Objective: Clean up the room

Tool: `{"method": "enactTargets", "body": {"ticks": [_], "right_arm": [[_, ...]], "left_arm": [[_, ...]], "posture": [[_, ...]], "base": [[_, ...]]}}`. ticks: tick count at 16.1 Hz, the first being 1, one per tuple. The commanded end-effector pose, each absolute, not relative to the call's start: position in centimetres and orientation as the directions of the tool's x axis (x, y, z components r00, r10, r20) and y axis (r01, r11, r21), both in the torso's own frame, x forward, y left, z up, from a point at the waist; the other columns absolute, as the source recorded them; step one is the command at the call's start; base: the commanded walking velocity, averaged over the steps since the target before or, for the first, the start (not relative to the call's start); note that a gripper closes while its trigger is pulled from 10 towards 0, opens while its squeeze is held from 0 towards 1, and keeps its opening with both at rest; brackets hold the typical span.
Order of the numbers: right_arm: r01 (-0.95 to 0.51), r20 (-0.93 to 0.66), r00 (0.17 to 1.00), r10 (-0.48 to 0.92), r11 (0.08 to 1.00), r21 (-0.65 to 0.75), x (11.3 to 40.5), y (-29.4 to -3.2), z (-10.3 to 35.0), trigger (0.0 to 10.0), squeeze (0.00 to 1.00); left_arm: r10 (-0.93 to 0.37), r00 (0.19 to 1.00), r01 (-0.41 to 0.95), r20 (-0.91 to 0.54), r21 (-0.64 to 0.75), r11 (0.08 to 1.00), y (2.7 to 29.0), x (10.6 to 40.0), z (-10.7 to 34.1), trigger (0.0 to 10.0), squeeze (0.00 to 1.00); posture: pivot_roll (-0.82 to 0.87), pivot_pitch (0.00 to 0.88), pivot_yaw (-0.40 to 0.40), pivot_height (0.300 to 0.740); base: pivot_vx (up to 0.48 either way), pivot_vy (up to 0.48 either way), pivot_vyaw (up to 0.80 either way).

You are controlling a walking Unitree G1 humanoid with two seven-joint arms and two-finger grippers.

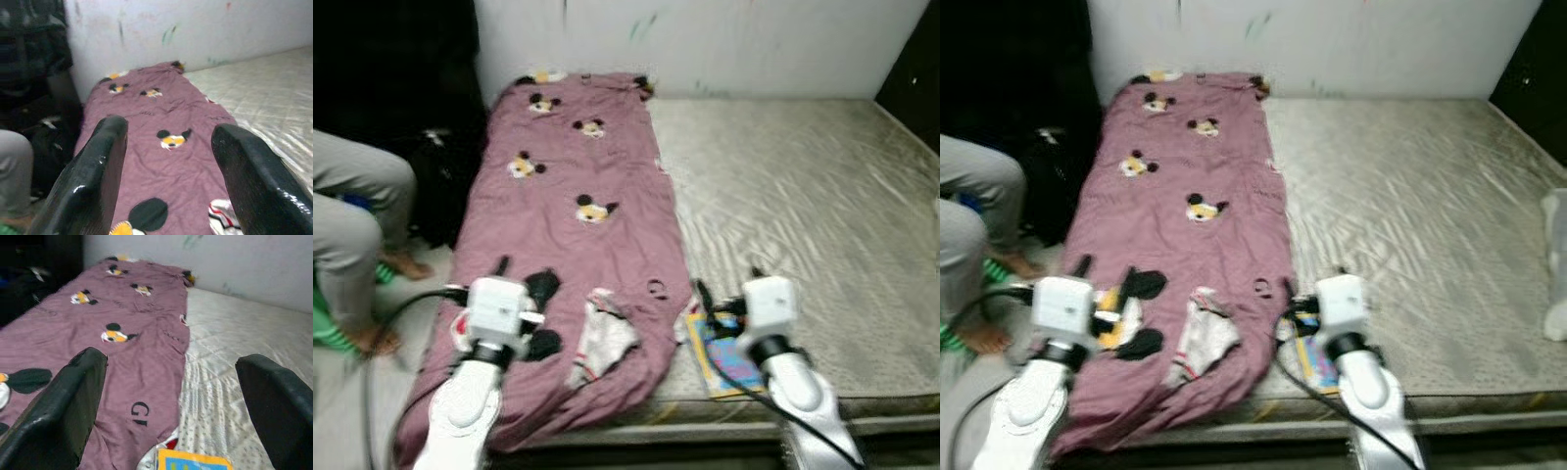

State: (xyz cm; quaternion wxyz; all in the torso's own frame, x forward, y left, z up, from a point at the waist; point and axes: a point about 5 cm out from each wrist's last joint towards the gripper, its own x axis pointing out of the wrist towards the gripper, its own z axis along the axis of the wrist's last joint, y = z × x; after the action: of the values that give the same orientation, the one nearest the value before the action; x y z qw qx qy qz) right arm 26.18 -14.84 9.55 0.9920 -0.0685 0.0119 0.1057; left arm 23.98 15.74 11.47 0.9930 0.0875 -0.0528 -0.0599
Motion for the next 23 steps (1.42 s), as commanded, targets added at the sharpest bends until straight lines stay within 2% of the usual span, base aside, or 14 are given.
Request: {"method": "enactTargets", "body": {"ticks": [1,11,18,23], "right_arm": [[-0.189,-0.036,0.982,0.186,0.972,-0.142,26.16,-15.66,9.81,10.0,0.00],[-0.199,-0.043,0.980,0.195,0.970,-0.140,26.26,-15.58,9.68,10.0,0.00],[-0.204,-0.045,0.979,0.199,0.968,-0.143,26.38,-15.52,9.64,10.0,0.00],[-0.207,-0.047,0.978,0.202,0.968,-0.144,26.47,-15.55,9.65,10.0,0.00]], "left_arm": [[-0.152,0.984,0.135,0.096,0.167,0.977,15.02,23.99,11.60,10.0,0.00],[-0.161,0.983,0.143,0.094,0.168,0.975,14.94,24.11,11.57,10.0,0.00],[-0.163,0.982,0.145,0.097,0.168,0.975,14.89,24.22,11.59,10.0,0.00],[-0.168,0.978,0.151,0.120,0.139,0.979,14.89,24.20,11.87,10.0,0.00]], "posture": [[-0.03,0.065,-0.028,0.740],[-0.03,0.057,-0.029,0.740],[-0.03,0.052,-0.028,0.740],[-0.03,0.057,-0.031,0.740]], "base": [[0.000,-0.334,0.00],[0.000,-0.337,0.00],[0.000,-0.480,0.00],[0.000,0.000,0.00]]}}
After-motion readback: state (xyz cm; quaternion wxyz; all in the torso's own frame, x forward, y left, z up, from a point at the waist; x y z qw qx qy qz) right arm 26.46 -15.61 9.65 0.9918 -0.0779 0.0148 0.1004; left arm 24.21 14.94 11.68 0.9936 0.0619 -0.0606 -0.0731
